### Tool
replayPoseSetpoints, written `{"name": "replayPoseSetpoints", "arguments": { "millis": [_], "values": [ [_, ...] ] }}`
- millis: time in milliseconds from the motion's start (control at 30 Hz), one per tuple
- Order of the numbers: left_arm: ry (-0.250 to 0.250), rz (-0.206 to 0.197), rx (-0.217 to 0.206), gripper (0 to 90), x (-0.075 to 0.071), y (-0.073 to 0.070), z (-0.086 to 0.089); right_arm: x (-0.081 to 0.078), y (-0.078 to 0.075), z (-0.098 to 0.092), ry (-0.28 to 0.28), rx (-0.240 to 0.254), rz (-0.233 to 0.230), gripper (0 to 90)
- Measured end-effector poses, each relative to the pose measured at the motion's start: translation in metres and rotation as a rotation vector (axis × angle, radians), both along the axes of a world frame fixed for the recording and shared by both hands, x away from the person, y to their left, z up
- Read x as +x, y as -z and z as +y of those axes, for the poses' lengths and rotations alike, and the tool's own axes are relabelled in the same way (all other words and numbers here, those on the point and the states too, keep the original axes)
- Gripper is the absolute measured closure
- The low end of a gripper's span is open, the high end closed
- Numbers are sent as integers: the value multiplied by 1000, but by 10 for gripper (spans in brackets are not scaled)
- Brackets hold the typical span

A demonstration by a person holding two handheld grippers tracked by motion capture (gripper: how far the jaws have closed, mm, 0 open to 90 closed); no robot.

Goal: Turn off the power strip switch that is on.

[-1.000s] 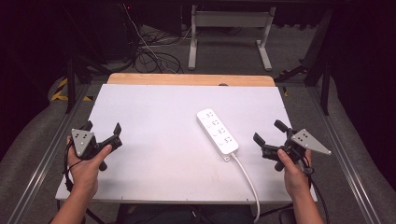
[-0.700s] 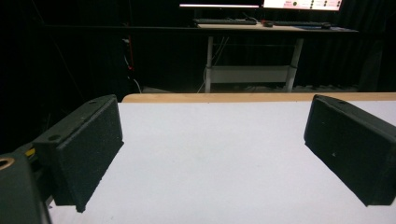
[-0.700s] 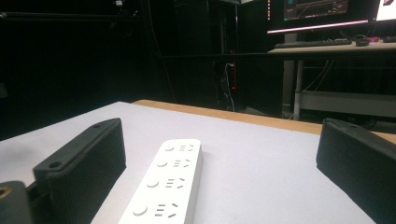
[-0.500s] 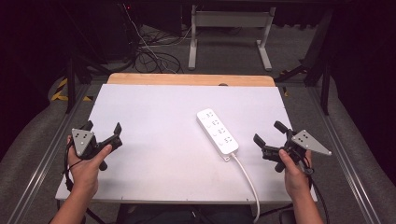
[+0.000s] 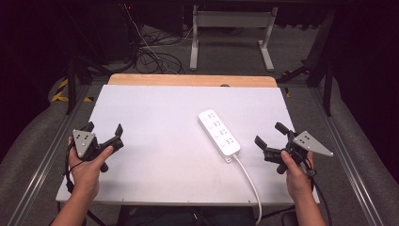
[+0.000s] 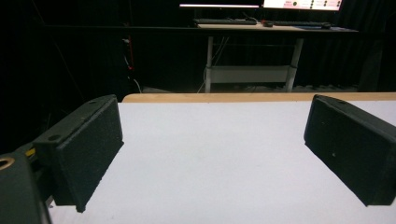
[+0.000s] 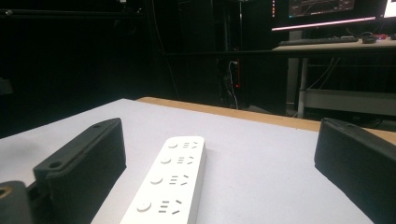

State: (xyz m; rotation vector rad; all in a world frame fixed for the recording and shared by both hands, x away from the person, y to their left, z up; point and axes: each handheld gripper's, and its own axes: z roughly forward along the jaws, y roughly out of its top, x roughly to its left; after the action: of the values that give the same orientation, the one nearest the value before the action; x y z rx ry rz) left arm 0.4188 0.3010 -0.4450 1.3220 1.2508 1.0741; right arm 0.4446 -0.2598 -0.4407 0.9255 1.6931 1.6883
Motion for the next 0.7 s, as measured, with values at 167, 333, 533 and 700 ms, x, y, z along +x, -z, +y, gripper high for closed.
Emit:
{"name": "replayPoseSetpoints", "arguments": {
  "millis": [167,333,533,700],
  "values": [
    [-4,0,-8,50,0,0,0,0,0,-1,17,8,-1,25],
    [0,3,-1,50,0,0,0,-1,0,-2,15,7,-2,26],
    [-2,3,-4,50,0,0,0,-1,0,-2,16,9,1,26],
    [-2,4,-4,50,0,0,0,-1,0,-2,16,4,-1,27]
  ]
}}
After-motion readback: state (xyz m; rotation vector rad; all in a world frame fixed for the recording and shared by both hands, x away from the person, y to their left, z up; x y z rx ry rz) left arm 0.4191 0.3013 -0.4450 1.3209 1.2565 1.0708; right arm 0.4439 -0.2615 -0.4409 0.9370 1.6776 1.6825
